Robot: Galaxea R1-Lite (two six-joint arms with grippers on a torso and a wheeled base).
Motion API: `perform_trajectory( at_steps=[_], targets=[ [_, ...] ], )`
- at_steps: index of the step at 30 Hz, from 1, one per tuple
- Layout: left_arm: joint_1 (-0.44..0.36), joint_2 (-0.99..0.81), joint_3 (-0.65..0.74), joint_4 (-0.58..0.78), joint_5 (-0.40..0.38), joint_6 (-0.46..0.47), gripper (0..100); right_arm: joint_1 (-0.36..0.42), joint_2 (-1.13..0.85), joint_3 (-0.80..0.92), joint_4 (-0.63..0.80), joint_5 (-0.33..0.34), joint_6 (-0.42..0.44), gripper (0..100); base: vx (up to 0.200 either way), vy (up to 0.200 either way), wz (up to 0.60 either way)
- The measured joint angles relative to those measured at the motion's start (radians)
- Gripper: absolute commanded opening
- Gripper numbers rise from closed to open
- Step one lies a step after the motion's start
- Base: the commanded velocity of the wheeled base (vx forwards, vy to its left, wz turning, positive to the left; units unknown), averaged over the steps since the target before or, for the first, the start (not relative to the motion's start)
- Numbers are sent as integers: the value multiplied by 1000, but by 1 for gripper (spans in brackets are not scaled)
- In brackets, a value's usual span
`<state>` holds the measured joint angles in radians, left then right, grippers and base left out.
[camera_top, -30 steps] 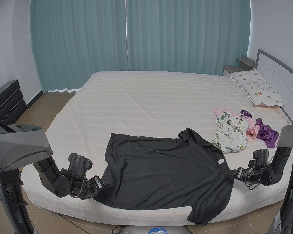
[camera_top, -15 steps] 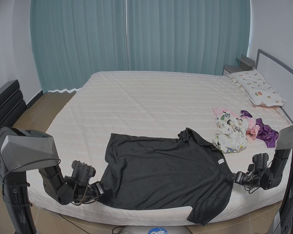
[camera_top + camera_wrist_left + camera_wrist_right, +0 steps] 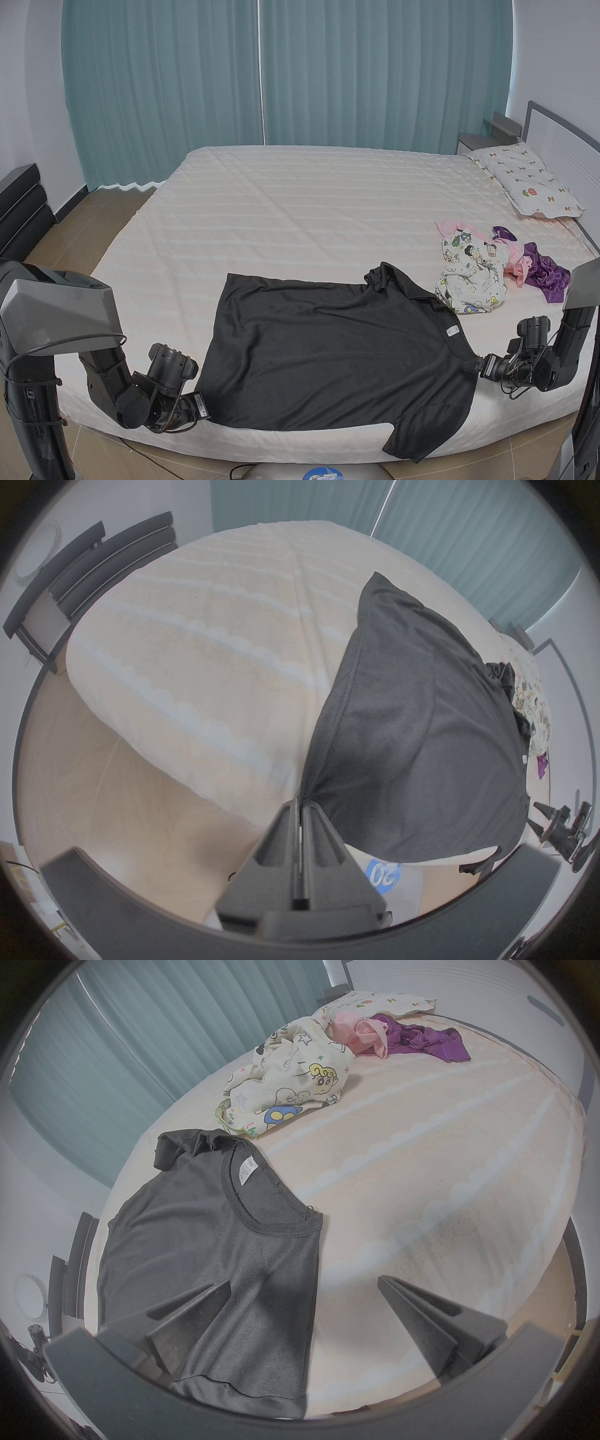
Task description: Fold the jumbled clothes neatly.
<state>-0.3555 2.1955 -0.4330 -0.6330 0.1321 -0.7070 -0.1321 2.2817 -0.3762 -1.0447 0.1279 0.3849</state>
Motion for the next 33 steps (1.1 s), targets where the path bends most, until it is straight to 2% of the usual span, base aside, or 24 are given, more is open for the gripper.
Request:
perform_trajectory(
  at_steps=[6, 15, 16, 21, 24, 28, 33],
  targets=[
    [32, -72, 12, 154, 0, 54, 0, 0, 1, 10, -13, 0, -1, 100, 0, 0, 0],
    [72, -121, 26, 237, -1, 102, 0, 0, 1, 20, -17, 0, -7, 100, 0, 0, 0],
    [74, -121, 27, 237, -2, 105, 100, 0, 1, 21, -17, 0, -7, 100, 0, 0, 0],
    [81, -127, 20, 221, -15, 103, 100, 0, -3, 20, -29, 1, 1, 100, 0, 0, 0],
    [96, -134, -2, 212, -54, 92, 100, -1, -10, 18, -70, 0, 10, 100, 0, 0, 0],
    [120, -156, -31, 171, -142, 46, 100, 1, -25, 15, -110, 0, 29, 100, 0, 0, 0],
    [133, -194, -49, 71, -332, -105, 100, 24, -63, -14, -111, -5, 80, 100, 0, 0, 0]
  ],
)
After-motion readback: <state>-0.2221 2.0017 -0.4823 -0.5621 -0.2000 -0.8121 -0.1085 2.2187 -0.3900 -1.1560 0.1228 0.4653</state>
